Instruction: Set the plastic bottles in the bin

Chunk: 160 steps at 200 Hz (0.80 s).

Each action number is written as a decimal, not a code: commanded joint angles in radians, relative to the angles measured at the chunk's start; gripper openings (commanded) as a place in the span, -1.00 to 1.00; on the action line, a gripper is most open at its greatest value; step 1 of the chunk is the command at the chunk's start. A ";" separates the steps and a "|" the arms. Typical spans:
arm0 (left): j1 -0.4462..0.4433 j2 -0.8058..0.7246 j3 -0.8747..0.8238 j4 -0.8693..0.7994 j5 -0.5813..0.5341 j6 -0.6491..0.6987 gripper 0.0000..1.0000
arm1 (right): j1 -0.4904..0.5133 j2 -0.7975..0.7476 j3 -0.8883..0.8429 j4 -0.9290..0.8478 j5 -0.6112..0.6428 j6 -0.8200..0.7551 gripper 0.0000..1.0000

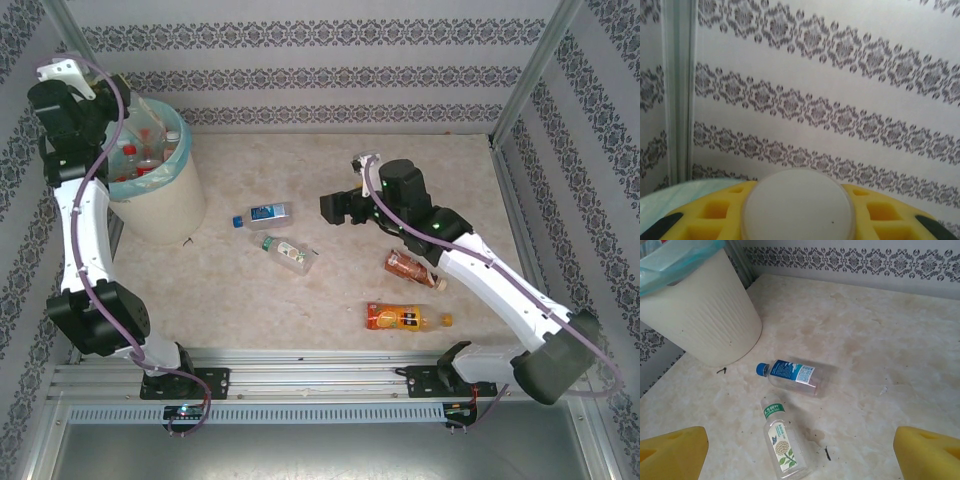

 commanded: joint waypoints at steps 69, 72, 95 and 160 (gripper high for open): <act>-0.076 0.114 -0.134 0.061 0.015 0.108 -1.00 | 0.005 0.056 0.045 -0.003 -0.033 0.025 0.89; -0.077 0.119 -0.138 0.060 0.011 0.111 -1.00 | 0.004 0.057 0.046 -0.002 -0.035 0.029 0.89; -0.079 0.155 -0.148 0.018 -0.034 0.158 -1.00 | 0.007 0.064 0.045 -0.005 -0.041 0.037 0.89; -0.084 0.154 -0.127 -0.057 -0.236 0.279 -1.00 | 0.007 0.057 0.051 -0.015 -0.033 0.036 0.88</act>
